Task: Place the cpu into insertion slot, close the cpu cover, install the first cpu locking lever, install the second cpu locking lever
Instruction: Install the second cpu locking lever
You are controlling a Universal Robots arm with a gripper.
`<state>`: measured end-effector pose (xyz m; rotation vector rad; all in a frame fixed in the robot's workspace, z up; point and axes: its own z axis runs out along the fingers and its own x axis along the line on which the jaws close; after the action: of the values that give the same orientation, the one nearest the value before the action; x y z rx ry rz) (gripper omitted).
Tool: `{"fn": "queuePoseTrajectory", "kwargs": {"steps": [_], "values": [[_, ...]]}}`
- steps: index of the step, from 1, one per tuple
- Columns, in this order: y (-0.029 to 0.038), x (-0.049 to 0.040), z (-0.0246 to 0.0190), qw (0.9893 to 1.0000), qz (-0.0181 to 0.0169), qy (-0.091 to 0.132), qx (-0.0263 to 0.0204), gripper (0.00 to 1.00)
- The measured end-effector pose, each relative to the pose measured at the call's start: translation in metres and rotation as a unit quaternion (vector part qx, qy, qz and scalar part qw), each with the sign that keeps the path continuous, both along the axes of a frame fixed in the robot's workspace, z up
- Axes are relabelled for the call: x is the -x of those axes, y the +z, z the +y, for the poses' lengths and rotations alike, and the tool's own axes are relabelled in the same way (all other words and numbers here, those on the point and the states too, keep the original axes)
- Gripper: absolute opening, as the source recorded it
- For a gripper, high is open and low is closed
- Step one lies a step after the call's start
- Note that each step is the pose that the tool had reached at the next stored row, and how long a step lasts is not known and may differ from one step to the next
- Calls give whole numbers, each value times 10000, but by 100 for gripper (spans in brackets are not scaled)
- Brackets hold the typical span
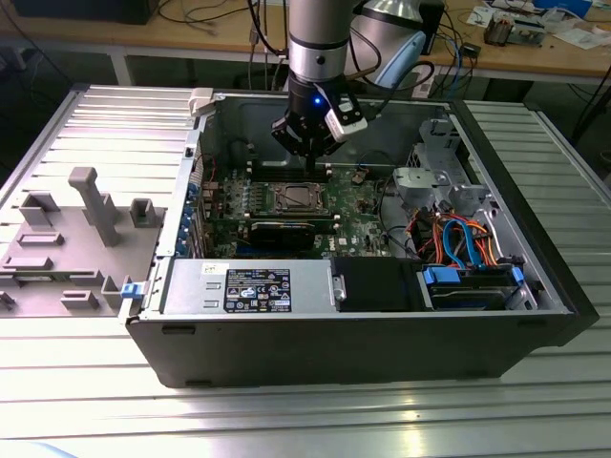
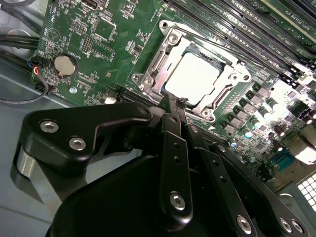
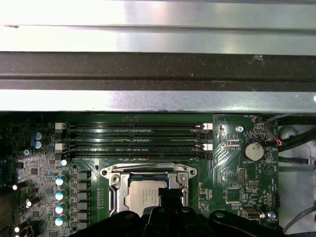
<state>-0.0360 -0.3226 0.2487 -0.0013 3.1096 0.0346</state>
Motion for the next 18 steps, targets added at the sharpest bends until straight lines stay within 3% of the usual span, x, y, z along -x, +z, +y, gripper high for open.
{"fn": "queuePoseTrajectory", "kwargs": {"steps": [6,13,18], "values": [[0,0,-33,10000,0,-1,0,11],[-1,0,-114,10000,0,-1,0,11],[-1,0,-118,10000,0,-1,0,11]]}}
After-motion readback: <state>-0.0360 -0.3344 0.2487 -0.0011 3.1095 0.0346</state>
